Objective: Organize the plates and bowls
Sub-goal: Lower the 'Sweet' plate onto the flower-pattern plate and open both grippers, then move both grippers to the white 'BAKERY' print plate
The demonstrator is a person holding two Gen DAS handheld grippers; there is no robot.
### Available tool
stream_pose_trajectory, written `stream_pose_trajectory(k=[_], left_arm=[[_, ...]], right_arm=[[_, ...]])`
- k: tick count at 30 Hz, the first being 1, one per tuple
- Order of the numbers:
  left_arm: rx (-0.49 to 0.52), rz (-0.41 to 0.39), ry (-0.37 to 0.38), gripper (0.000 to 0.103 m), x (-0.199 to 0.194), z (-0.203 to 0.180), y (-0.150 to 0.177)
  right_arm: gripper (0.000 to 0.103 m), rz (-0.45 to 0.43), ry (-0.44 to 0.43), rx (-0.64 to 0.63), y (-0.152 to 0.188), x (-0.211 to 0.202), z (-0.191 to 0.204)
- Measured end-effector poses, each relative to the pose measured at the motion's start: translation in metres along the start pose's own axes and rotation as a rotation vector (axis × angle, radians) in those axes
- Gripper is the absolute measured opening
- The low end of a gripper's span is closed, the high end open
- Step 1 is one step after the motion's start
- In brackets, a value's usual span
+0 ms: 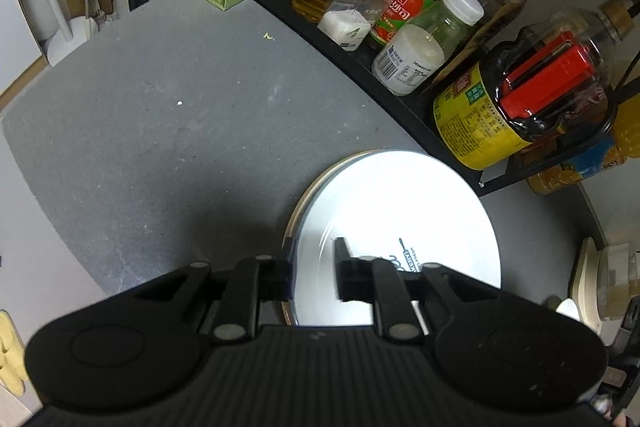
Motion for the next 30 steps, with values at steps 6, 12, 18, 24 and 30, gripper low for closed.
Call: stream_pose_trajectory(k=[6, 12, 18, 24, 30], left_arm=[[0.035, -0.041, -0.020, 0.064, -0.007, -0.020, -0.001], [0.088, -0.059, -0.018, 0.077, -0.008, -0.052, -0.002], [0.172, -0.054, 0.025, 0.078, -0.006, -0.096, 0.005], [0.259, -0.028, 0.079, 0.078, -0.001, -0.140, 0.023], [0.332, 0.006, 0.132, 0.078, 0.007, -0.184, 0.045]], right_arm=[[0.063, -0.060, -0.025, 0.011, -0.007, -0.028, -0.003], [0.083, -0.116, -0.021, 0.064, -0.010, -0.059, -0.023], [0.089, -0.168, 0.000, 0.122, -0.004, -0.089, -0.054], [0.090, -0.208, 0.048, 0.196, 0.010, -0.113, -0.089], [0.091, -0.249, 0.091, 0.254, 0.024, -0.138, -0.120]])
Point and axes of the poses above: each gripper's, at about its wrist camera, not at the fingertips, and x roughly the way its jaws point, z to its left, y to its underside, the point moved 8 cm from there along x, roughly the way its jaws point, and after that the axes turned 4 degrees about -x, right-handed, at the moved point
